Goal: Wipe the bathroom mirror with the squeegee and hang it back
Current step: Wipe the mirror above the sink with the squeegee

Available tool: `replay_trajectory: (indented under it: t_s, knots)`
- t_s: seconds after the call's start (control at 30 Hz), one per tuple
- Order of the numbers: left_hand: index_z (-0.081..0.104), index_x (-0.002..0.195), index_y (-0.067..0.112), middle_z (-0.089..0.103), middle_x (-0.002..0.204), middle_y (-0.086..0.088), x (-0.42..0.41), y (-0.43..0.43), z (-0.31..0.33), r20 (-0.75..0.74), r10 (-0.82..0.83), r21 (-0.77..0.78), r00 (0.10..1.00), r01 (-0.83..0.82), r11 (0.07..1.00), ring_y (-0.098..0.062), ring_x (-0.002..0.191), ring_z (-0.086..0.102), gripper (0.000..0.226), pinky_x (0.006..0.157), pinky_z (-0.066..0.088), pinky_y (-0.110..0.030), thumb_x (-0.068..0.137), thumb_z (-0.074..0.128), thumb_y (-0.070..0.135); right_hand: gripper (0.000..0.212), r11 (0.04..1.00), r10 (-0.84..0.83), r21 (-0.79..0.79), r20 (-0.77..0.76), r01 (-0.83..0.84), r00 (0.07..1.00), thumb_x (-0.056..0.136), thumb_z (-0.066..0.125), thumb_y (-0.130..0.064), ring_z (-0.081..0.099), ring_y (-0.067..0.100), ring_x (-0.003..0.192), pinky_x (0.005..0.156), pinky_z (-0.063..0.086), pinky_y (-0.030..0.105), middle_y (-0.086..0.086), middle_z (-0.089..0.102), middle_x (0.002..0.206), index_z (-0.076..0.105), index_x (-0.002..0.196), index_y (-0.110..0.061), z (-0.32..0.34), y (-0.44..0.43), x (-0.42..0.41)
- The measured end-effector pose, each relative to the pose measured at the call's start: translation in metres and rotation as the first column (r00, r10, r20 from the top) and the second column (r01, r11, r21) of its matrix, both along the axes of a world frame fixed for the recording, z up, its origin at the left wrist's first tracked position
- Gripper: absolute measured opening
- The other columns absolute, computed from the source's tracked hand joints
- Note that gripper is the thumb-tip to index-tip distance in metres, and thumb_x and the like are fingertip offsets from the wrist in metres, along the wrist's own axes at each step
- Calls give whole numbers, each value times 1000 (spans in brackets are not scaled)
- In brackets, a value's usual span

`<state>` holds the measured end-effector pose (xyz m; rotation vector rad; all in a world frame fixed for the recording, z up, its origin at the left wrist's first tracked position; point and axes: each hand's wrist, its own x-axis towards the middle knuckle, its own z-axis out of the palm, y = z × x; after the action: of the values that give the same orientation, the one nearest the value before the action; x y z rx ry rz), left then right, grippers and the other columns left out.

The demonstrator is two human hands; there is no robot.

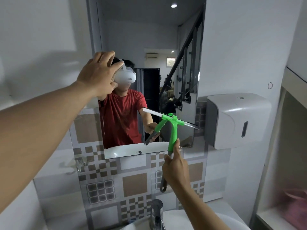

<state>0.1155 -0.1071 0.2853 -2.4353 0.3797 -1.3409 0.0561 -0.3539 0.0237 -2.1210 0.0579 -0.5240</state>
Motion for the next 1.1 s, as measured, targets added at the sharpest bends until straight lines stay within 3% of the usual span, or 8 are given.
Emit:
replay_trajectory:
  t_s: [0.1, 0.23, 0.33, 0.43, 0.5, 0.63, 0.77, 1.1]
  knots:
    - [44, 149, 18, 35, 153, -19, 1, 0, 0, -5, -10, -5, 1000, 10, 1000, -44, 134, 34, 87, 101, 44, -60, 74, 85, 33, 76, 994, 44, 96, 23, -46, 999, 106, 45, -21, 57, 16, 59, 47, 44, 30, -1, 55, 70, -7, 160, -27, 2, 23, -5]
    - [44, 150, 19, 34, 154, -18, 2, 1, -2, -4, -18, -15, 1000, 18, 1000, -44, 135, 34, 86, 103, 42, -59, 75, 84, 34, 74, 962, 115, 244, 51, -124, 992, 107, 43, -20, 47, 6, 58, 40, 40, 15, -10, 49, 73, -8, 160, -24, 9, 55, -13]
    - [43, 150, 20, 33, 155, -17, 3, 2, -2, -2, -17, -17, 1000, 17, 1000, -43, 136, 33, 85, 104, 42, -58, 76, 83, 34, 74, 928, 170, 323, 74, -185, 983, 107, 42, -20, 49, 8, 58, 46, 44, 6, -1, 56, 76, -10, 160, -23, 9, 81, -16]
    - [42, 151, 21, 32, 156, -15, 3, 2, -1, -9, -8, -17, 1000, 8, 1000, -42, 138, 32, 85, 106, 41, -57, 78, 82, 35, 76, 919, 220, 318, 81, -234, 972, 108, 39, -23, 62, 15, 59, 48, 46, 7, 5, 67, 76, -19, 157, -28, 3, 102, -16]
    - [42, 152, 22, 31, 157, -15, 3, 2, -1, -10, -5, -18, 1000, 5, 1000, -42, 138, 32, 84, 106, 41, -56, 79, 81, 35, 78, 930, 271, 233, 87, -284, 959, 108, 38, -25, 69, 21, 63, 51, 53, 16, 7, 72, 75, -24, 155, -30, -1, 113, -17]
    - [41, 152, 21, 31, 158, -16, 3, 3, -1, -16, 4, -12, 1000, -4, 1000, -43, 138, 33, 82, 107, 41, -57, 80, 79, 34, 84, 965, 250, 47, 111, -257, 962, 106, 42, -26, 65, 17, 62, 60, 60, 37, 2, 68, 81, -28, 153, -32, -10, 118, -12]
    - [41, 152, 21, 30, 159, -16, 3, 2, -1, -10, 6, -17, 1000, -6, 1000, -42, 138, 32, 81, 105, 41, -56, 80, 77, 31, 88, 935, 273, -269, 126, -232, 954, 106, 45, -27, 64, 15, 69, 64, 59, 31, 2, 69, 94, -30, 151, -30, -18, 107, -12]
    - [43, 149, 16, 32, 157, -19, 6, -5, -16, 56, 7, -30, 998, -5, 1000, -41, 139, 33, 72, 107, 40, -54, 82, 71, 21, 90, 708, 151, -706, 125, -19, 981, 101, 42, -16, 61, 20, 60, 57, 59, 38, 10, 66, 99, -29, 151, -39, -2, 24, 2]
